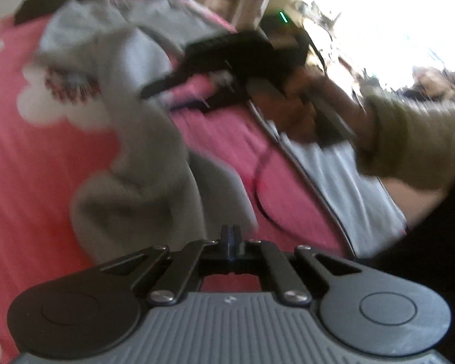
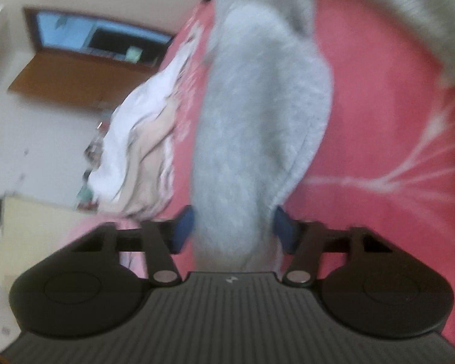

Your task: Fold clothes

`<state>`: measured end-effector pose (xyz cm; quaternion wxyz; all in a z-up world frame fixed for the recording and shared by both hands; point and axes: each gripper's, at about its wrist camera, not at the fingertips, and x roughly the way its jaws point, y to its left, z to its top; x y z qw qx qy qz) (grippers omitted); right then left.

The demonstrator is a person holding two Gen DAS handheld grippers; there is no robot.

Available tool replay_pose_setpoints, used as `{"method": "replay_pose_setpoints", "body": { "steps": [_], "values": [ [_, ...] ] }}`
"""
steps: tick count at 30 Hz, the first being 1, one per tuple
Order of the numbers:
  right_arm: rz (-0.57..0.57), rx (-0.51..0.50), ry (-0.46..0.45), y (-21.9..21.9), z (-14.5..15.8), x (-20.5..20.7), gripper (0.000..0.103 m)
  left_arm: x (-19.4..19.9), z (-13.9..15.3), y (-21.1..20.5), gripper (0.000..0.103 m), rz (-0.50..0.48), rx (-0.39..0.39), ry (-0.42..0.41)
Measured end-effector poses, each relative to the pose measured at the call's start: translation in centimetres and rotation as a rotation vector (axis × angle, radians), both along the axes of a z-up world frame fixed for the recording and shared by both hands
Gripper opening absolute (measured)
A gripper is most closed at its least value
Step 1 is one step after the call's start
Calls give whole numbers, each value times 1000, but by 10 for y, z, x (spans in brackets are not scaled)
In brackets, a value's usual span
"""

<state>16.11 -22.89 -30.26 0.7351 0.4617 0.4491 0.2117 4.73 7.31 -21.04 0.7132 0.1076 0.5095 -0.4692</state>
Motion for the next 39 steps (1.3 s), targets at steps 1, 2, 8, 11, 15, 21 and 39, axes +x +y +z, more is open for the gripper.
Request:
{"method": "replay_pose_setpoints", "body": {
  "steps": [1, 2, 8, 11, 15, 21, 39],
  "values": [
    [31, -8, -9, 7, 2, 1, 21, 1, -1, 5, 1, 26, 4, 7],
    [54, -20, -16, 13, 3, 1, 19, 3, -2, 10, 2, 57, 6, 12],
    [149, -36, -24, 32, 2, -6, 9, 42, 2, 40, 27, 317, -76, 10],
    [228, -51, -46, 44, 8, -16, 9, 73, 3, 50, 36, 442, -136, 9],
    [393, -109, -127, 71, 25, -34, 8, 109, -6, 60, 55, 628, -183, 39],
    [589, -130, -121, 112, 24, -49, 8, 141, -42, 81, 57, 876, -322, 232],
    [471, -62, -76, 31, 70, -35, 69, 203, -84, 69, 53, 861, -392, 242]
  ]
}}
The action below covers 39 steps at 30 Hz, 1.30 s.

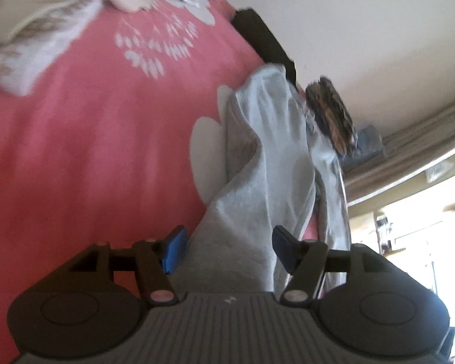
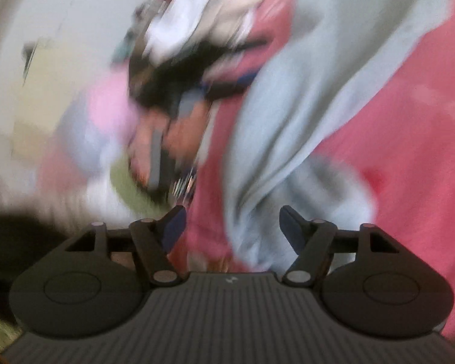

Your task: Fold clothes

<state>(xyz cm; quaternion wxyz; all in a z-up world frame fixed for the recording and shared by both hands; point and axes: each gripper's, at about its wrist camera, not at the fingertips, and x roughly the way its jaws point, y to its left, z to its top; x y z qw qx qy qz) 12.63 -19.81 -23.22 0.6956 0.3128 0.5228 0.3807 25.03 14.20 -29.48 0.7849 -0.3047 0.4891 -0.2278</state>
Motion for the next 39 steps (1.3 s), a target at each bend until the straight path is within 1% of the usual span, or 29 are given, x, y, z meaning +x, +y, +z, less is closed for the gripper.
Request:
{"method": "replay_pose_setpoints", "body": {
  "steps": [1, 2, 3, 4, 5, 6, 8, 11, 13, 14, 16, 18, 20, 21, 22, 23, 24, 25, 27, 28, 30, 31, 32, 33, 34, 35, 36, 39],
  "values": [
    [-60, -5, 7, -12, 1, 8, 69, 2, -2, -4, 49, -15, 10, -2],
    [-128, -15, 13, -24, 1, 17, 69, 2, -3, -8, 35, -26, 18, -6],
    [-185, -24, 19, -34, 0, 23, 69, 2, -5, -12, 17, -35, 25, -9],
    [-242, -34, 25, -43, -1, 30, 69, 2, -6, -13, 12, -35, 29, -6],
    [-291, -51, 35, -51, -4, 37, 68, 1, -7, -13, 9, -33, 33, -3],
    [-340, -70, 44, -58, -6, 45, 68, -2, -7, -11, 7, -11, 37, -10],
    [-424, -126, 61, -64, -12, 61, 68, -8, -3, -2, 6, 46, 38, -30],
    [-549, -173, 114, -76, -26, 83, 66, -19, 4, 17, 6, 143, 56, -57],
    [-606, -192, 137, -80, -34, 95, 66, -24, 3, 24, 6, 172, 105, -68],
    [-623, -196, 145, -81, -38, 99, 66, -24, 1, 25, 6, 176, 143, -71],
    [-631, -189, 161, -72, -47, 104, 66, -22, 0, 24, 6, 165, 177, -75],
    [-628, -204, 147, -58, -49, 105, 66, -21, 2, 19, 7, 142, 209, -97],
    [-631, -208, 134, -57, -47, 101, 66, -19, 3, 17, 7, 107, 214, -109],
    [-637, -205, 132, -59, -45, 100, 65, -19, 4, 18, 12, 97, 202, -105],
    [-658, -192, 134, -63, -45, 99, 63, -18, 4, 19, 16, 89, 188, -100],
    [-678, -180, 136, -68, -45, 99, 61, -18, 2, 20, 26, 86, 174, -88],
    [-693, -173, 135, -72, -46, 100, 61, -18, 0, 21, 34, 88, 161, -79],
    [-706, -166, 134, -77, -46, 101, 61, -19, -3, 22, 35, 90, 149, -70],
    [-705, -168, 138, -83, -49, 105, 60, -21, -4, 22, 35, 94, 148, -68],
    [-690, -171, 134, -78, -50, 109, 59, -22, -5, 21, 36, 96, 149, -67],
    [-655, -182, 124, -65, -52, 118, 54, -24, -4, 18, 38, 85, 159, -71],
    [-614, -209, 116, -54, -53, 121, 47, -25, -4, 16, 37, 79, 165, -74],
    [-573, -237, 108, -42, -54, 125, 31, -26, -3, 14, 34, 73, 170, -76],
    [-531, -265, 101, -31, -55, 128, 20, -28, -2, 12, 28, 64, 191, -80],
    [-496, -290, 91, -21, -55, 131, 4, -29, -1, 9, 20, 57, 224, -82],
    [-496, -308, 72, -18, -54, 128, 2, -30, 0, 8, 13, 52, 237, -79],
    [-498, -323, 56, -16, -52, 125, 1, -31, 1, 6, 12, 48, 247, -76],
    [-530, -312, 46, -24, -38, 110, 1, -33, 0, 5, 11, 35, 204, -33]
  ]
}}
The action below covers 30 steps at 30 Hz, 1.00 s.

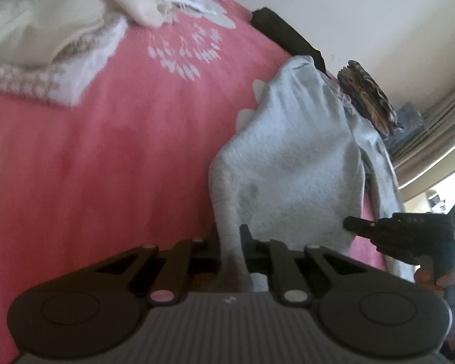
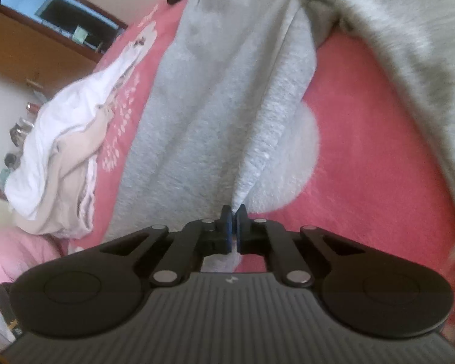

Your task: Fold clothes

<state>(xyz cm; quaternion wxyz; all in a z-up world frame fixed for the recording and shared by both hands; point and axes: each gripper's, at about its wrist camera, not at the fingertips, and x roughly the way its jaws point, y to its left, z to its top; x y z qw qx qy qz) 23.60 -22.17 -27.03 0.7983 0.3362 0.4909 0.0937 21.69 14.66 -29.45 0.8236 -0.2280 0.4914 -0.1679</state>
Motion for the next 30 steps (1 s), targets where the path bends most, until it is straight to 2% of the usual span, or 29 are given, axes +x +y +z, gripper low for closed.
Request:
{"method": "replay_pose_setpoints", "body": {
  "steps": [3, 8, 11, 14, 19, 26, 30],
  "values": [
    [-20, -20, -25, -8, 14, -17, 1, -1, -7, -5, 11, -21, -8, 28],
    [-67, -15, 45, -20, -6, -28, 1, -3, -4, -9, 9, -24, 19, 4],
    [-40, -24, -21, -14, 11, -33, 1, -8, 5, -7, 8, -6, 55, -46],
    [1, -64, -61, -4, 21, -32, 1, -12, 7, -7, 8, 9, 72, -49],
    [5, -93, 9, -3, -11, -26, 1, -18, 5, -15, 7, -4, 124, -61],
    [16, -104, -1, 0, -12, -25, 1, -19, 0, -20, 8, -7, 154, -70],
    [27, -120, -15, 2, -15, -26, 1, -23, -1, -19, 8, 7, 144, -78]
  ]
}}
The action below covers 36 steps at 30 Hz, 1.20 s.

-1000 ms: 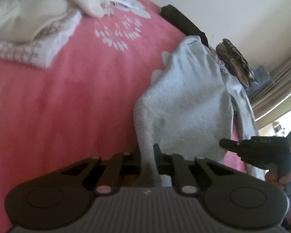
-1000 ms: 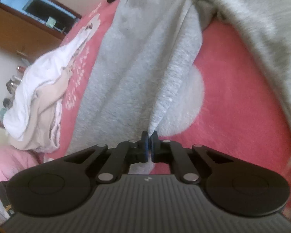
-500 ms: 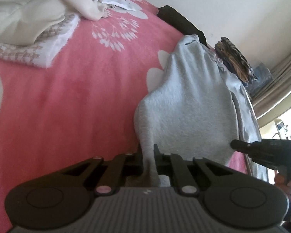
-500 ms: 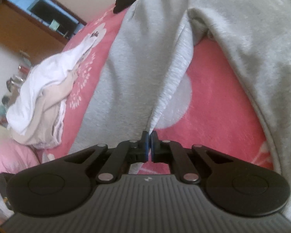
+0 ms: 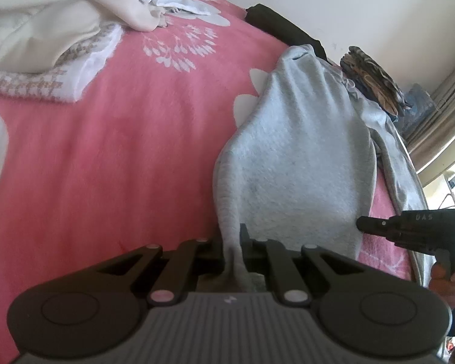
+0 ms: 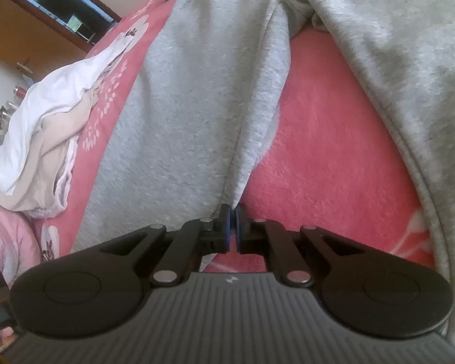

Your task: Fold clothes

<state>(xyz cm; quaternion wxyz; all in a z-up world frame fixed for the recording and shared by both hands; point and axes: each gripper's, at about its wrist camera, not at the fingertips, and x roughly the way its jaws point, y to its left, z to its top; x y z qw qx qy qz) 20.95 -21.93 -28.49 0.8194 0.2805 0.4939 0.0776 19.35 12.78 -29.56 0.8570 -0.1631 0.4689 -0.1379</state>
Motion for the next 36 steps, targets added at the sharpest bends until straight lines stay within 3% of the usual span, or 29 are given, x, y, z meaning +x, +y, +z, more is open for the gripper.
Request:
{"method": "replay_pose_setpoints", "body": {
  "steps": [5, 11, 18, 24, 29, 36],
  "values": [
    [8, 4, 4, -1, 0, 0, 1, 0, -2, 9, 14, 5, -57, 18],
    [26, 16, 15, -2, 0, -10, 4, -7, -1, 13, 21, 1, -70, 4],
    [52, 23, 50, -3, -1, -30, 4, -18, 4, 19, 54, -5, -92, -6],
    [69, 43, 73, -3, -2, -52, 4, -33, 11, 35, 68, 25, -103, 4],
    [89, 53, 71, -4, -3, -74, 5, -50, 25, 59, 71, 29, -100, 7],
    [137, 32, 43, -4, -1, -110, 6, -81, 43, 85, 72, -64, 1, 36]
  ]
}}
